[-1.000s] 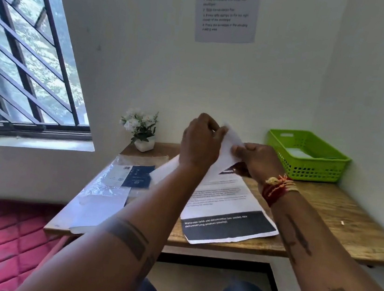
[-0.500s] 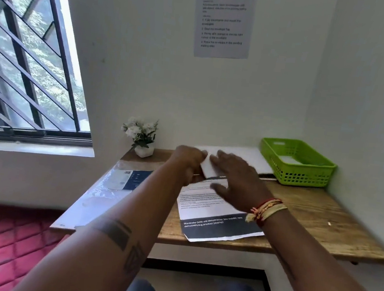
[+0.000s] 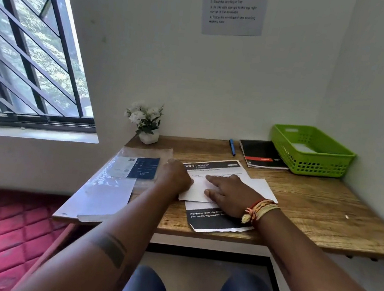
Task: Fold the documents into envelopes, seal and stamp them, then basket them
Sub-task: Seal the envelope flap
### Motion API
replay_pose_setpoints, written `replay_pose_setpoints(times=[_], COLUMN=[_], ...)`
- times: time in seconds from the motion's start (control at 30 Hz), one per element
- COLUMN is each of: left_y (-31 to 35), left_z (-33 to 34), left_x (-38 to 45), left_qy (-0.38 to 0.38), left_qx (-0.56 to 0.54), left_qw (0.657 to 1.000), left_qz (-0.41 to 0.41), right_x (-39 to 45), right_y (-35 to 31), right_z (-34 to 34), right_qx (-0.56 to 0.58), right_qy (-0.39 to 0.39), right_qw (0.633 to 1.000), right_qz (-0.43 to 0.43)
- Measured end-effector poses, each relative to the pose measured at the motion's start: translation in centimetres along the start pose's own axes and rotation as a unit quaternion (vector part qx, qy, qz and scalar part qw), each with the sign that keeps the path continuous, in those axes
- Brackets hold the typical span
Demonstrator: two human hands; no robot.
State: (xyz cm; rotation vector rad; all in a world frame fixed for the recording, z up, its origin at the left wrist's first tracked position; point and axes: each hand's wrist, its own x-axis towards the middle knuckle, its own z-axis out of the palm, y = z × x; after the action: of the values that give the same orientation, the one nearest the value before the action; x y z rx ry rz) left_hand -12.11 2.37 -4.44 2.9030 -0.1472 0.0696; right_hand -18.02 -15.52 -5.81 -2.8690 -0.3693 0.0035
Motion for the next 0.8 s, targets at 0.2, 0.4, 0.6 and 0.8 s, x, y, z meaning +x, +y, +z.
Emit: replay_pose_setpoints(times=[0.2,0.4,0.6,0.8], left_y=[2.5,2.5,2.8,2.8], left_z=[3.7,5.1,5.1,5.0], left_x=[-2.0,-1.6,-1.4,-1.5], left_qy=[0.060,-0.072,-0.111,-0.118], left_qx=[-0.094,0.026,0.042,0.043], left_qw=[0.977,0.984,0.983,0.983], left_qz=[0.184,0.158,0.138,0.134], right_x=[1.5,1.1,0.2,-0.7], right_y=[0.2,2.5,5.4,6.8], right_z=[1.9,2.0,1.5,0.9], right_qx=[0.009,-0.052,-0.060,-0.043], right_qy=[0.081,-0.031,-0.045,-0.037], right_qw=[0.996,0.994,0.987,0.981], right_qz=[0.023,0.090,0.142,0.185])
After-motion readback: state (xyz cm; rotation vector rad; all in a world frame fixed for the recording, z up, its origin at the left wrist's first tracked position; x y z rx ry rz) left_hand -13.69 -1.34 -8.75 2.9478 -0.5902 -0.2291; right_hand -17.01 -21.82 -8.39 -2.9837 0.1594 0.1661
